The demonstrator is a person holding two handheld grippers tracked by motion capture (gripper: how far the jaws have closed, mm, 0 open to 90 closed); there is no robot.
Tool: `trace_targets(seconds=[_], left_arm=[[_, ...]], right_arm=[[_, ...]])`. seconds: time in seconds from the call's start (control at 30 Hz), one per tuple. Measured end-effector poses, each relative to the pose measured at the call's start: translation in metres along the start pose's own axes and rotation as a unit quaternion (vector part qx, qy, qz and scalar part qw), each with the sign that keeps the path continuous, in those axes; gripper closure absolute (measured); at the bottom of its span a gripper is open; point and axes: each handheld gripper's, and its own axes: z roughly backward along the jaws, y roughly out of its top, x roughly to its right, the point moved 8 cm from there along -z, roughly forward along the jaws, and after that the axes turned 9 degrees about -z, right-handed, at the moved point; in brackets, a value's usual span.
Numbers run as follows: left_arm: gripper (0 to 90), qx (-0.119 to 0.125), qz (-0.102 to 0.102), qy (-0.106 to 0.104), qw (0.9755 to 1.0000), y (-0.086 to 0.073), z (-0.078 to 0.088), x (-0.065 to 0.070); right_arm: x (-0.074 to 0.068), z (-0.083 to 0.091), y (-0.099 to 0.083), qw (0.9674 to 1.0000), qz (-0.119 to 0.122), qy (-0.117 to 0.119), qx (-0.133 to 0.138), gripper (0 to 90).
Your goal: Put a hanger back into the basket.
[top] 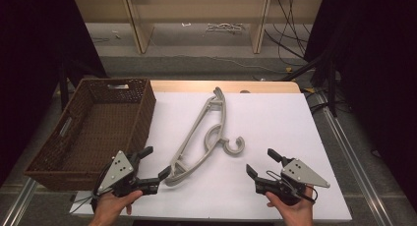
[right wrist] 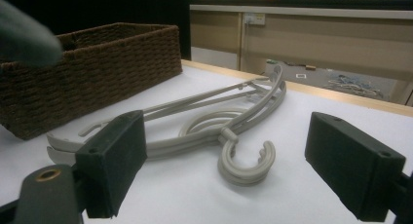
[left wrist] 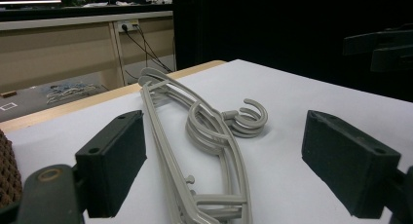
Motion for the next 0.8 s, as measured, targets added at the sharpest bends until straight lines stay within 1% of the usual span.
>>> trace_targets(seconds=[0.03,0.07,0.17,0.2,0.23,0.27,0.3,0.33,0.37,0.4,0.43,0.5,0.53,0.57,0.6,0.63,0.7,0.73,0.77,0.8], left_arm=[[16.2,0.000,0.003,-0.001,1.0000,0.000,0.000,0.001],[16.2,-0.001,0.002,-0.002,1.0000,0.000,0.000,0.001],[16.2,-0.002,-0.001,-0.006,1.0000,-0.001,-0.001,0.003],[16.1,-0.009,-0.002,-0.013,0.9999,-0.002,-0.002,0.005],[16.2,-0.009,-0.002,-0.013,0.9999,-0.002,-0.002,0.005],[16.2,-0.013,-0.006,-0.020,0.9997,-0.003,-0.003,0.006],[16.9,-0.018,-0.014,-0.025,0.9994,-0.004,-0.004,0.008],[16.9,-0.018,-0.014,-0.025,0.9994,-0.004,-0.004,0.008],[16.9,-0.019,-0.009,-0.025,0.9995,-0.004,-0.005,0.009],[17.0,-0.019,-0.015,-0.026,0.9994,-0.004,-0.005,0.009],[17.4,-0.019,-0.012,-0.026,0.9994,-0.004,-0.005,0.010],[17.5,-0.019,-0.007,-0.027,0.9994,-0.004,-0.007,0.008],[17.5,-0.019,-0.007,-0.027,0.9994,-0.004,-0.007,0.008],[17.4,-0.018,-0.009,-0.030,0.9993,-0.003,-0.008,0.007],[17.4,-0.025,-0.009,-0.035,0.9990,-0.004,-0.009,0.006],[17.2,-0.032,-0.008,-0.038,0.9987,-0.005,-0.011,0.004],[18.2,-0.029,0.008,-0.032,0.9990,-0.004,-0.013,-0.001],[18.2,-0.027,0.011,-0.033,0.9990,-0.002,-0.017,-0.004],[18.2,-0.027,0.004,-0.036,0.9990,-0.001,-0.019,-0.003],[18.2,-0.027,0.004,-0.036,0.9990,-0.001,-0.019,-0.003]], right_arm=[[0.000,0.000,0.000,1.0000,0.000,0.000,0.000,16.3],[0.000,-0.002,0.001,1.0000,0.001,0.003,0.009,16.3],[0.000,-0.001,0.000,1.0000,0.003,0.004,0.003,16.3],[0.000,-0.001,0.000,1.0000,0.002,0.002,0.005,16.3],[0.000,-0.001,0.000,1.0000,0.002,0.002,0.005,16.3],[0.000,-0.001,0.000,1.0000,0.002,0.004,0.003,16.3],[0.000,-0.001,-0.001,1.0000,0.001,0.001,-0.002,16.3],[0.000,-0.001,-0.001,1.0000,0.001,0.001,-0.002,16.3],[0.001,-0.001,-0.001,1.0000,0.001,0.000,-0.003,16.4],[0.001,-0.001,-0.001,1.0000,0.002,0.000,-0.002,16.4],[0.001,-0.001,-0.001,1.0000,0.002,0.000,-0.002,16.5],[0.002,0.000,-0.002,1.0000,0.001,-0.003,-0.005,16.5],[0.001,0.000,-0.002,0.9999,-0.009,-0.002,-0.007,16.7],[0.001,0.000,-0.003,0.9999,-0.012,-0.002,-0.010,16.8],[0.001,0.000,-0.003,0.9999,-0.012,-0.002,-0.010,16.8],[0.003,-0.001,-0.001,1.0000,0.001,0.000,0.003,16.8],[0.006,-0.001,-0.001,0.9999,-0.007,-0.008,0.006,16.8],[0.007,0.001,-0.002,0.9999,-0.009,-0.009,0.001,16.8],[0.006,0.002,-0.003,0.9996,-0.027,-0.011,-0.006,16.8],[0.006,0.002,-0.003,0.9994,-0.033,-0.011,-0.004,16.8]])
